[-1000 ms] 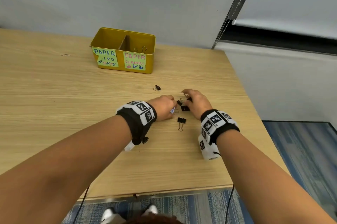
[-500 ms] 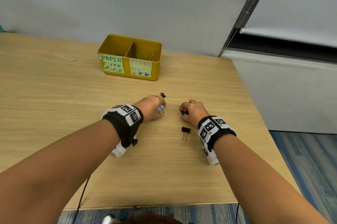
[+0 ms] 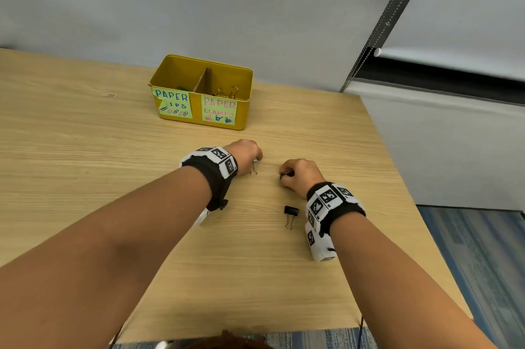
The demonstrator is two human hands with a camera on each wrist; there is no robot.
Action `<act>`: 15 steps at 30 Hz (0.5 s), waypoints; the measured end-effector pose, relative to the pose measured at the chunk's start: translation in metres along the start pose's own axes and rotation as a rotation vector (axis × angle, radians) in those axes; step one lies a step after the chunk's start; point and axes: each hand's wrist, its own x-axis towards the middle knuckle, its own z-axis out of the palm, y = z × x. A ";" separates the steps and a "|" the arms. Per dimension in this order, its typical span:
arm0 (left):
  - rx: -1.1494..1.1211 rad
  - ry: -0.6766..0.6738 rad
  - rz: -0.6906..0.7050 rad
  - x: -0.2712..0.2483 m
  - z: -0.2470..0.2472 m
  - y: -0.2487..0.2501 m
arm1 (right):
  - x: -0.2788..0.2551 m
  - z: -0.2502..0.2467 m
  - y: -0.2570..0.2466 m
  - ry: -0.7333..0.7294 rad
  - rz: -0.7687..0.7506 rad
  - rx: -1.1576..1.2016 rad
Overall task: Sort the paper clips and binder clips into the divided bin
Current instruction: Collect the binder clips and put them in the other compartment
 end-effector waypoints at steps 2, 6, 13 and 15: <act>0.011 0.027 0.023 -0.002 0.001 0.000 | 0.002 0.002 -0.001 0.010 -0.001 0.016; -0.033 0.070 0.050 -0.013 0.004 -0.012 | 0.007 0.000 -0.011 0.084 -0.022 0.156; -0.238 0.243 -0.005 -0.045 -0.024 -0.058 | 0.054 -0.044 -0.098 0.377 -0.204 0.450; -0.246 0.323 -0.009 -0.051 -0.046 -0.069 | 0.072 -0.057 -0.128 0.432 -0.256 0.460</act>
